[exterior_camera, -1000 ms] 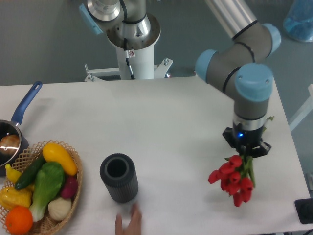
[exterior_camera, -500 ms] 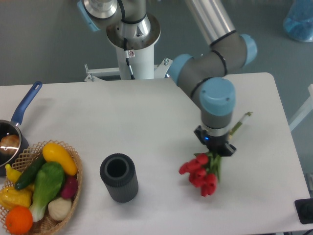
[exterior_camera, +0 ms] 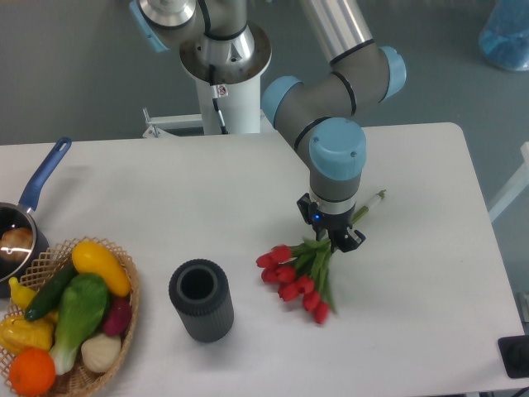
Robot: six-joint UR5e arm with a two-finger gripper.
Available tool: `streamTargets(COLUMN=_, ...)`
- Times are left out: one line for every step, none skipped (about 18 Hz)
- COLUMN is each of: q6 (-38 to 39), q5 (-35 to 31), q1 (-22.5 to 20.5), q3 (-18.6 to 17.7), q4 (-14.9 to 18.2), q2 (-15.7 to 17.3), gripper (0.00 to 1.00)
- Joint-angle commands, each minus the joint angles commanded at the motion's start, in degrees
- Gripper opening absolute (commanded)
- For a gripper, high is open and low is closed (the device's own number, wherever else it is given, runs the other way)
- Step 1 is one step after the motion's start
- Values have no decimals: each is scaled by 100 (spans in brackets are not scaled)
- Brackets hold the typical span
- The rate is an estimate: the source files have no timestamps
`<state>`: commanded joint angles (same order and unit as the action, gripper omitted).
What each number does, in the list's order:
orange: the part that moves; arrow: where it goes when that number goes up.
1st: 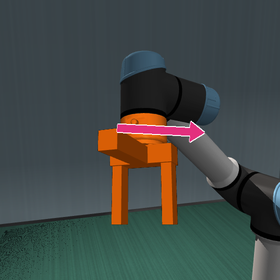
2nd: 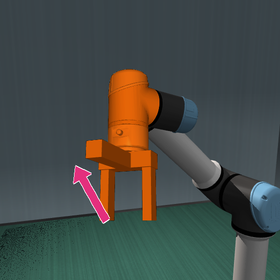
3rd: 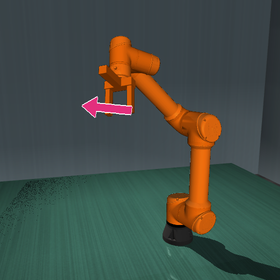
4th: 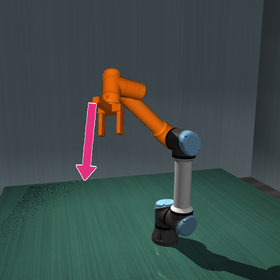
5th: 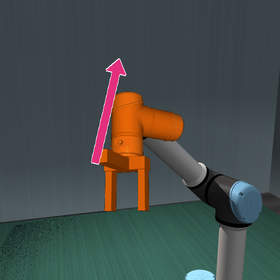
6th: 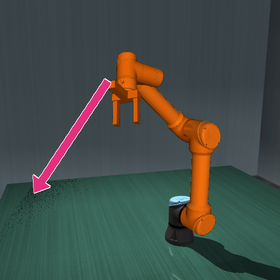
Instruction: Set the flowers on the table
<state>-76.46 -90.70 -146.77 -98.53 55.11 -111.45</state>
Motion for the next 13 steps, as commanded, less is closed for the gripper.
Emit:
streamTargets(q6=-9, q5=17, q1=-79, q3=26, q4=-131, q2=0, gripper=100)
streamTargets(q6=-35, q5=35, q1=-184, q3=70, q4=-332, q2=0, gripper=100)
streamTargets(q6=8, q5=44, q1=-263, q3=114, q4=-482, q2=0, gripper=100)
streamTargets(q6=9, q5=53, q1=-377, q3=149, q4=-553, q2=-26, gripper=100)
streamTargets(q6=-9, q5=122, q1=-570, q3=254, q4=-598, q2=-35, gripper=100)
streamTargets(q6=-52, q5=245, q1=-711, q3=472, q4=-598, q2=-113, gripper=100)
streamTargets(q6=-61, q5=394, q1=-852, q3=631, q4=-598, q2=-219, gripper=100)
streamTargets(q6=-70, q5=509, q1=-1027, q3=772, q4=-581, q2=-289, gripper=100)
streamTargets(q6=-88, q5=527, q1=-1151, q3=904, q4=-563, q2=-403, gripper=100)
streamTargets(q6=-105, q5=519, q1=-1274, q3=1018, q4=-519, q2=-483, gripper=100)
streamTargets(q6=-201, q5=519, q1=-1388, q3=1080, q4=-449, q2=-501, gripper=100)
streamTargets(q6=-463, q5=519, q1=-1476, q3=1159, q4=-353, q2=-501, gripper=100)
streamTargets(q6=-796, q5=501, q1=-1495, q3=1230, q4=-230, q2=-501, gripper=100)
